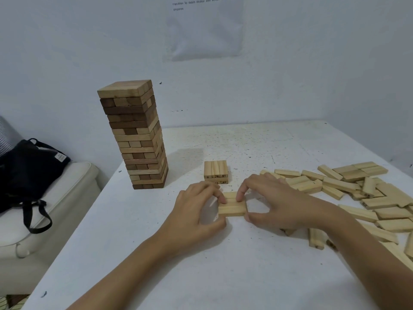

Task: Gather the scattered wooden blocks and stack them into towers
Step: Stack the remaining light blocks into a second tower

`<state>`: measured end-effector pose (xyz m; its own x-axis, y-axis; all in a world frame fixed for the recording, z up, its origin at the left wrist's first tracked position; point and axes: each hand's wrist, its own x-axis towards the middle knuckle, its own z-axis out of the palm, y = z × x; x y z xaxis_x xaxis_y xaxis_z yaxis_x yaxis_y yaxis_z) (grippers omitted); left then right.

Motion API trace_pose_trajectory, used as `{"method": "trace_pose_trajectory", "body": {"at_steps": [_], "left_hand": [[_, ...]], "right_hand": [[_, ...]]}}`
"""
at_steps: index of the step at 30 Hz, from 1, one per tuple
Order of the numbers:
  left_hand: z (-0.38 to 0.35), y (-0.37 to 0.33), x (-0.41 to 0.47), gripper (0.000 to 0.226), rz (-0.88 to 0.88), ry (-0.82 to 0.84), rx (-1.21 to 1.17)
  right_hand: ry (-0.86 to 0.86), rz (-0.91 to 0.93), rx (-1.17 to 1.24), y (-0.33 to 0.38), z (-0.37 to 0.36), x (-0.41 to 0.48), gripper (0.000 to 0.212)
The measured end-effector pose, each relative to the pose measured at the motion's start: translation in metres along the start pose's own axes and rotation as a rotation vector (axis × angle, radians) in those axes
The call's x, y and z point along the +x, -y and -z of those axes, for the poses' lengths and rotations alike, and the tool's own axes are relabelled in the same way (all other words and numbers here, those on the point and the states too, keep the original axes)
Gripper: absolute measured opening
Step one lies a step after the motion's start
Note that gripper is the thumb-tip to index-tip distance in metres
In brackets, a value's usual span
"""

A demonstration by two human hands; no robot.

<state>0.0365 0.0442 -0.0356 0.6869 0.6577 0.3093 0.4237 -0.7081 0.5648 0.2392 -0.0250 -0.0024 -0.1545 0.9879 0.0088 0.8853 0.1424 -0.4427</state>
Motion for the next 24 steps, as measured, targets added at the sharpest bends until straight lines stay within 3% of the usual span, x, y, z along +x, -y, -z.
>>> {"method": "trace_pose_trajectory", "body": {"at_steps": [10, 24], "left_hand": [[0.003, 0.001, 0.003, 0.03, 0.026, -0.024, -0.108], [0.043, -0.006, 0.025, 0.041, 0.074, -0.173, -0.523]], "right_hand": [[-0.102, 0.008, 0.048, -0.001, -0.002, 0.005, 0.025], [-0.416, 0.027, 0.453, 0.011, 0.027, 0.024, 0.037]]}}
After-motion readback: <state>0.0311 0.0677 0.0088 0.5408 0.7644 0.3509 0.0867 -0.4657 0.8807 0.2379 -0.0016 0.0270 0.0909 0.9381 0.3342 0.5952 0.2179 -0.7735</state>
